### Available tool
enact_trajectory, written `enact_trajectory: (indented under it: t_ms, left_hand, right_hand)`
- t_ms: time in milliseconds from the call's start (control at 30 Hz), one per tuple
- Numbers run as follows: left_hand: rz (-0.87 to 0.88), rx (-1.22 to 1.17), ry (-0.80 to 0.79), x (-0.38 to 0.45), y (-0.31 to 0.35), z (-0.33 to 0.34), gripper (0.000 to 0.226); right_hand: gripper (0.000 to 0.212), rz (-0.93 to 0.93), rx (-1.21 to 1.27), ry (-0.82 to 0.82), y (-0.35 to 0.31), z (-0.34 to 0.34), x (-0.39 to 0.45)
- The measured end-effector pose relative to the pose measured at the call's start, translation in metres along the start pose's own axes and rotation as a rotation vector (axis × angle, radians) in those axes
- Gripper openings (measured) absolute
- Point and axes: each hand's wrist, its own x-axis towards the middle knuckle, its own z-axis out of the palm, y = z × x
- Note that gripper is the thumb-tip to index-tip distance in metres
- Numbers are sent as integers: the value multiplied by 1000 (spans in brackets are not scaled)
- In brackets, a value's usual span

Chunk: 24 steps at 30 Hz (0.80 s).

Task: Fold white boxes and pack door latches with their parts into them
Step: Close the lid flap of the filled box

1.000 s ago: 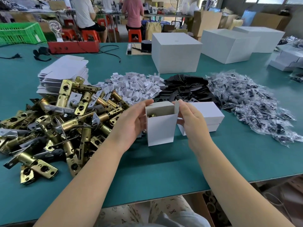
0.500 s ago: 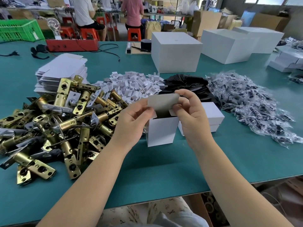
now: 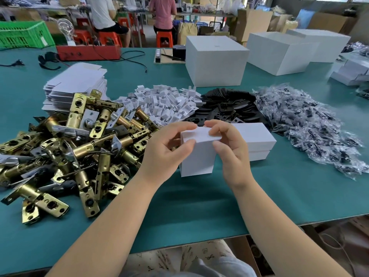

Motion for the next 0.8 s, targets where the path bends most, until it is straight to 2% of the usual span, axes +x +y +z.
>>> enact_trajectory:
  t_ms: [133, 267, 333, 500, 667, 800]
  left_hand:
    - [19, 95, 1, 0, -4, -3, 30]
    - [175, 351, -25, 1, -9, -5, 35]
    - [207, 390, -7, 2, -11, -4, 36]
    - [170, 274, 68, 3, -7, -4, 22]
    - [106, 177, 67, 3, -6, -5, 17]
    - [127, 153, 36, 2, -6, -5, 19]
  right_hand:
    - [24, 12, -45, -16, 3, 0, 0]
    - [38, 11, -82, -27, 4, -1, -2]
    - [35, 60, -38, -14, 3, -1, -2]
    - [15, 46, -1, 3, -7, 4, 4]
    - [19, 57, -22, 32, -10, 7, 8]
    - [17, 62, -2, -8, -7, 3, 8]
